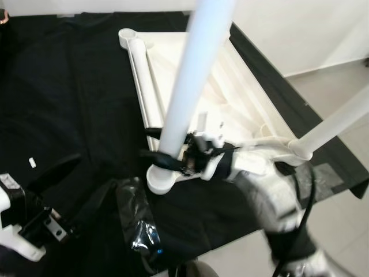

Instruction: Building children table

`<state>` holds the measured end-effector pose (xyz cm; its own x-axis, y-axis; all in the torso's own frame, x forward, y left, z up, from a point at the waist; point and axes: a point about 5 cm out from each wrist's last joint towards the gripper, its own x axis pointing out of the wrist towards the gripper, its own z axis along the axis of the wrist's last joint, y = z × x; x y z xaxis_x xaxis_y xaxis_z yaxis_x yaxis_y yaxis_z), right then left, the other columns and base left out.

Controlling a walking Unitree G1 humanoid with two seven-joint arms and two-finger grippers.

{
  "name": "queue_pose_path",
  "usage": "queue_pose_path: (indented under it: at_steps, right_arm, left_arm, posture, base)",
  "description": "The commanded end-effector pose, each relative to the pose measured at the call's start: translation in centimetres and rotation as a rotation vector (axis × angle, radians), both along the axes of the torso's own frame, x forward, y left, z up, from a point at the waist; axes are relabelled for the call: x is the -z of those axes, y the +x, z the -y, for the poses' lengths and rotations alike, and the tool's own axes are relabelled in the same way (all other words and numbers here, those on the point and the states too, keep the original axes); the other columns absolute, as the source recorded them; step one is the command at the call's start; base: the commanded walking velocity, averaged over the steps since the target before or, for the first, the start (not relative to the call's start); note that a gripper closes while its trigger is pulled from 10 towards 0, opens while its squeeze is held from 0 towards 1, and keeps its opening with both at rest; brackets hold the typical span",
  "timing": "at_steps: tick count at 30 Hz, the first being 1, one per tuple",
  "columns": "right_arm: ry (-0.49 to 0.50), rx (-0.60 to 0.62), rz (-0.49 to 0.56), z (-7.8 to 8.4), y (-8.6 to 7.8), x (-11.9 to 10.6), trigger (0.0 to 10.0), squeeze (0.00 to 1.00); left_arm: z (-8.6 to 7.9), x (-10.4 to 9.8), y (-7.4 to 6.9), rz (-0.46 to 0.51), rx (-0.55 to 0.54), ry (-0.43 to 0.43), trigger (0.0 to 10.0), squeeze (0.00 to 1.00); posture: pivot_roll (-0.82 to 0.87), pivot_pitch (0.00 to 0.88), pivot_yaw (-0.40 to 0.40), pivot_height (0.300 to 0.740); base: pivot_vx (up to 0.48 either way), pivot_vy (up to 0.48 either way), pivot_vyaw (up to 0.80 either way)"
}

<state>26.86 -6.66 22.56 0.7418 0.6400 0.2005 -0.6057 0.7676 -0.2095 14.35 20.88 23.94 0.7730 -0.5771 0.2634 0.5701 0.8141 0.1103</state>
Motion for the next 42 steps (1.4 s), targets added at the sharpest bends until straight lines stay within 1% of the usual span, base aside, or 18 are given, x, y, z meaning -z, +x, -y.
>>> queue_pose_path:
  at_steps: [1,10,11,12,13,14,15,22,25,27,28,29,30,31,36,40,41,42]
  right_arm:
    - [-0.226,0.364,-0.147,5.1,0.6,4.5,0.0,0.00]
    - [-0.210,0.377,-0.155,3.5,-0.8,4.4,0.0,0.00]
    - [-0.176,0.384,-0.164,3.0,-0.7,4.0,10.0,0.00]
    - [-0.176,0.384,-0.164,3.0,-0.7,4.0,10.0,0.00]
    - [-0.157,0.379,-0.163,2.7,-0.5,3.6,10.0,0.83]
    - [-0.157,0.379,-0.163,2.7,-0.5,3.6,10.0,0.83]
    - [-0.084,0.316,-0.131,2.4,0.4,1.7,10.0,1.00]
    - [0.030,0.085,-0.032,1.7,1.5,-2.1,10.0,1.00]
    - [0.011,-0.162,0.018,1.6,1.4,-3.9,10.0,1.00]
    - [0.003,-0.212,0.010,1.6,1.4,-4.1,10.0,1.00]
    - [-0.068,-0.267,0.009,2.2,2.0,-4.2,10.0,0.96]
    - [-0.132,-0.342,0.021,3.0,2.4,-4.5,10.0,0.82]
    - [-0.132,-0.342,0.021,3.0,2.4,-4.5,10.0,0.82]
    - [-0.218,-0.421,0.020,4.7,3.9,-5.3,10.0,0.00]
    - [-0.256,-0.471,0.022,5.7,4.8,-6.0,10.0,0.00]
    - [-0.240,-0.608,0.023,6.2,6.0,-7.5,10.0,0.00]
    - [-0.246,-0.643,0.015,6.3,6.2,-7.7,7.6,0.00]
    - [-0.246,-0.643,0.015,6.3,6.2,-7.7,7.6,0.00]
  left_arm:
    - [0.1,0.4,-0.1,-0.024,0.014,0.004,10.0,0.00]
    - [0.2,0.4,0.3,-0.019,0.031,-0.002,10.0,0.00]
    - [0.3,0.4,0.3,-0.020,0.035,-0.001,10.0,0.00]
    - [0.3,0.4,0.3,-0.020,0.035,-0.001,10.0,0.00]
    - [0.3,0.4,0.4,-0.020,0.039,-0.001,10.0,0.00]
    - [0.3,0.4,0.4,-0.020,0.039,-0.001,10.0,0.00]
    - [0.4,0.4,0.4,-0.021,0.045,-0.002,10.0,0.00]
    - [0.6,0.5,0.4,-0.025,0.051,-0.003,10.0,0.00]
    - [0.7,0.5,0.4,-0.026,0.052,-0.004,10.0,0.00]
    - [0.7,0.5,0.4,-0.026,0.053,-0.004,10.0,0.00]
    - [0.7,0.5,0.4,-0.025,0.054,-0.005,10.0,0.00]
    - [0.8,0.5,0.4,-0.025,0.056,-0.007,10.0,0.00]
    - [0.8,0.5,0.4,-0.025,0.056,-0.007,10.0,0.00]
    - [0.9,0.5,0.4,-0.025,0.058,-0.009,10.0,0.00]
    - [0.9,0.5,0.3,-0.025,0.059,-0.008,10.0,0.00]
    - [0.9,0.5,0.2,-0.024,0.053,-0.005,10.0,0.00]
    - [0.9,0.4,0.1,-0.025,0.053,-0.004,10.0,0.00]
    - [0.9,0.4,0.1,-0.025,0.053,-0.004,10.0,0.00]
  posture:
    - [0.14,0.277,-0.162,0.740]
    - [0.14,0.267,-0.151,0.740]
    - [0.14,0.266,-0.147,0.740]
    - [0.14,0.266,-0.147,0.740]
    - [0.14,0.266,-0.147,0.740]
    - [0.14,0.266,-0.147,0.740]
    - [0.14,0.268,-0.146,0.740]
    - [0.14,0.269,-0.146,0.740]
    - [0.15,0.268,-0.147,0.740]
    - [0.15,0.268,-0.147,0.740]
    - [0.15,0.272,-0.147,0.740]
    - [0.15,0.271,-0.150,0.740]
    - [0.15,0.271,-0.150,0.740]
    - [0.15,0.273,-0.150,0.740]
    - [0.15,0.274,-0.153,0.740]
    - [0.17,0.279,-0.159,0.740]
    - [0.17,0.280,-0.159,0.740]
    - [0.17,0.280,-0.159,0.740]
  base:
    - [0.000,0.000,0.00]
    - [0.000,0.000,0.00]
    - [0.000,0.000,0.00]
    - [0.000,0.000,0.00]
    - [0.000,0.000,0.00]
    - [0.000,0.000,0.00]
    - [0.000,0.000,0.00]
    - [0.000,0.000,0.00]
    - [0.000,0.000,0.00]
    - [0.000,0.000,0.00]
    - [0.000,0.000,0.00]
    - [0.000,0.000,0.00]
    - [0.000,0.000,0.00]
    - [0.000,0.000,0.00]
    - [0.000,0.000,0.00]
    - [0.000,0.000,0.00]
    - [0.000,0.000,0.00]
    - [0.000,0.000,0.00]
